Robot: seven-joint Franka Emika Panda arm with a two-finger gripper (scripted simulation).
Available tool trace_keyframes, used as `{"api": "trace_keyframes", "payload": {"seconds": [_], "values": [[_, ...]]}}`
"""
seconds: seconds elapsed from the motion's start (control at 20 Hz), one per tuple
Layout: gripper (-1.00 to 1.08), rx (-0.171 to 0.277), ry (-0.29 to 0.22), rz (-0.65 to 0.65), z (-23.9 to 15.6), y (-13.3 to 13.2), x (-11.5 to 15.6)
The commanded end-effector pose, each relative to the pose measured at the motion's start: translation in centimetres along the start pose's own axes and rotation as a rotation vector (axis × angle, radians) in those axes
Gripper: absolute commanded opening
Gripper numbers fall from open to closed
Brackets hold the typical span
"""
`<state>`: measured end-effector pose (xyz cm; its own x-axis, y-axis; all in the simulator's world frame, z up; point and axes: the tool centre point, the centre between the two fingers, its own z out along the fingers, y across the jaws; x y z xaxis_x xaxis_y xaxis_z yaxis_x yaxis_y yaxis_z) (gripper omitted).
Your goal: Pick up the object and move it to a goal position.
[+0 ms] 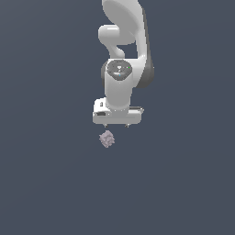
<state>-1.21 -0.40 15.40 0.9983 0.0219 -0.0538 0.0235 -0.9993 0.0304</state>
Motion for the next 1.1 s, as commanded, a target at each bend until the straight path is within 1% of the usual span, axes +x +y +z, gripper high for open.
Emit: {"api": "trace_keyframes", "payload": {"seconds": [0.0,0.6,1.05], "values": [[1.00,0.000,0.000,0.000,0.0,0.0,0.0],[1.00,0.009,0.035,-0.058,-1.8,-1.5,0.9],[1.00,0.009,0.034,-0.079,-1.5,-1.2,1.0]]}}
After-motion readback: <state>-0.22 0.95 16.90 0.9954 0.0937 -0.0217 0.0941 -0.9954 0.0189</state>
